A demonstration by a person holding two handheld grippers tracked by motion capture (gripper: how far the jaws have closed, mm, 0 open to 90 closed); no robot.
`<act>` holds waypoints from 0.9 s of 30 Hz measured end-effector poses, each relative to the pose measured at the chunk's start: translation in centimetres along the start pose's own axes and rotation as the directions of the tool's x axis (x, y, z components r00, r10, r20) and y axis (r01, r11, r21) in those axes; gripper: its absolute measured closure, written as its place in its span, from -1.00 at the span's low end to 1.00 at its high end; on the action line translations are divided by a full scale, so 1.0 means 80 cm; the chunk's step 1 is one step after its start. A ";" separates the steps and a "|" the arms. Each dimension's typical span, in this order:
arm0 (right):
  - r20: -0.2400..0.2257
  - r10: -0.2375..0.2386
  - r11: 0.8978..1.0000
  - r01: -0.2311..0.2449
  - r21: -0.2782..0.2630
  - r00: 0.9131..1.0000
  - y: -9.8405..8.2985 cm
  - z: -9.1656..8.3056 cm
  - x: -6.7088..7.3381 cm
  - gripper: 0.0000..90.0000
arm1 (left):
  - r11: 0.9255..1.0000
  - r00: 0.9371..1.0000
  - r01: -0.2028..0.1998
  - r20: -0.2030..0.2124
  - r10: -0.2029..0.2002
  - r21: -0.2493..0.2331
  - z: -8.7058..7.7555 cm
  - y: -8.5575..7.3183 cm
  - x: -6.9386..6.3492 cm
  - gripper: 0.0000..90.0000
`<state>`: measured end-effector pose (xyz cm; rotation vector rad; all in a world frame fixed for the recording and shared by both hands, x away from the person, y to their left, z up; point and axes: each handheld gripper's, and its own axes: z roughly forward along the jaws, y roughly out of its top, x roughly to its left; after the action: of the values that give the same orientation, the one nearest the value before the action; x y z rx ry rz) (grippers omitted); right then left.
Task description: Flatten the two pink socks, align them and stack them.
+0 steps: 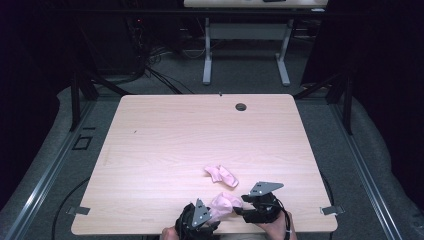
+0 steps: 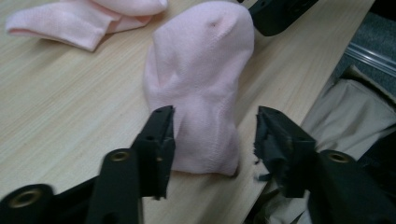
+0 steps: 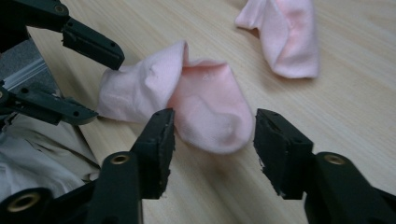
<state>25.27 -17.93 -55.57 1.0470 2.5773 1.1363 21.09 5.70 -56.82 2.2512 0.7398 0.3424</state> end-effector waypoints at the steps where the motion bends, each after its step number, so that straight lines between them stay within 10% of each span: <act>1: -0.005 -0.005 1.000 0.005 0.014 1.000 -0.001 0.003 0.000 0.21 | 1.000 1.000 -0.001 -0.005 0.001 0.013 0.002 0.000 0.000 0.25; 10: -0.012 -0.009 0.999 0.010 0.037 1.000 -0.001 0.017 0.001 0.86 | 0.999 0.999 -0.034 -0.023 0.034 0.016 0.007 -0.003 -0.004 0.88; 17: 0.001 0.003 1.000 -0.003 0.020 1.000 0.001 0.005 -0.003 0.88 | 0.993 0.998 0.065 0.009 -0.065 -0.101 -0.011 -0.009 0.018 0.92; 21: 0.012 0.014 1.000 -0.014 0.011 1.000 0.004 -0.004 -0.008 0.88 | 0.972 0.985 0.174 0.040 -0.170 -0.157 -0.024 -0.015 0.042 0.92; 27: 0.013 0.018 1.000 -0.018 0.018 1.000 0.006 -0.010 -0.012 0.87 | 0.934 0.946 0.323 0.082 -0.314 -0.155 -0.028 -0.026 0.069 0.88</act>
<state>25.96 -18.80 -54.81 1.0799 2.5781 1.1093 23.68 11.43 -56.63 1.9360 0.9922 0.1748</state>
